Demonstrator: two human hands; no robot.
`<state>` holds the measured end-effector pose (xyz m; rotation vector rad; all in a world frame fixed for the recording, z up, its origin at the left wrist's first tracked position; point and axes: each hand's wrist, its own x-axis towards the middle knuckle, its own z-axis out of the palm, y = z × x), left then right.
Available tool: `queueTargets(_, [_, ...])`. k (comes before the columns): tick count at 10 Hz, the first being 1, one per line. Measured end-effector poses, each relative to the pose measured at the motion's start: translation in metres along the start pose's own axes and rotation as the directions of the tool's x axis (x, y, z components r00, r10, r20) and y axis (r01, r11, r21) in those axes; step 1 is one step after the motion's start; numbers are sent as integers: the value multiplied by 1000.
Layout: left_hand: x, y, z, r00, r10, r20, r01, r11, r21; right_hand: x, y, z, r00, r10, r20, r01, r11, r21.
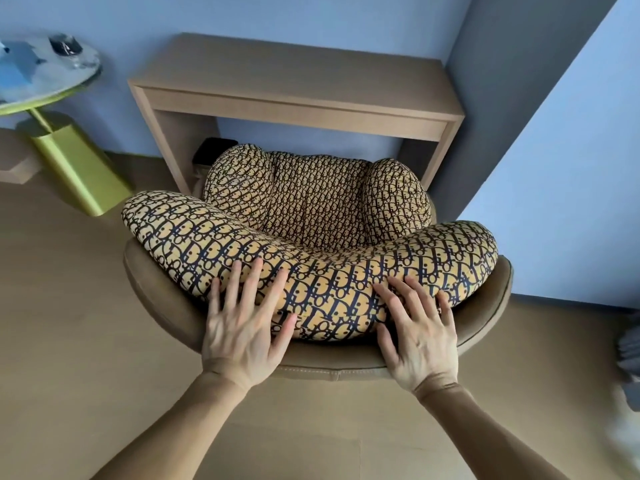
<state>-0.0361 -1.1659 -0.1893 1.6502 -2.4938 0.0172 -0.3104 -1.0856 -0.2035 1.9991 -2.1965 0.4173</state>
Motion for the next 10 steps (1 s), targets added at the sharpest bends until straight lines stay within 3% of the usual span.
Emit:
queueTargets(3, [88,-28,18,999,-3,-35,4,1000,31,83,-3,25,1000,25,-10,-25,1000,11])
queueTargets(7, [103,-26,20,1000,-3,10,2,998,57,97,-1,25,998,24,54,-24,1000,4])
queueTargets(10, [110,-22,-22,968,-32,249,7,995,98,113,-24,-11,937,64,345,-53,998,-40])
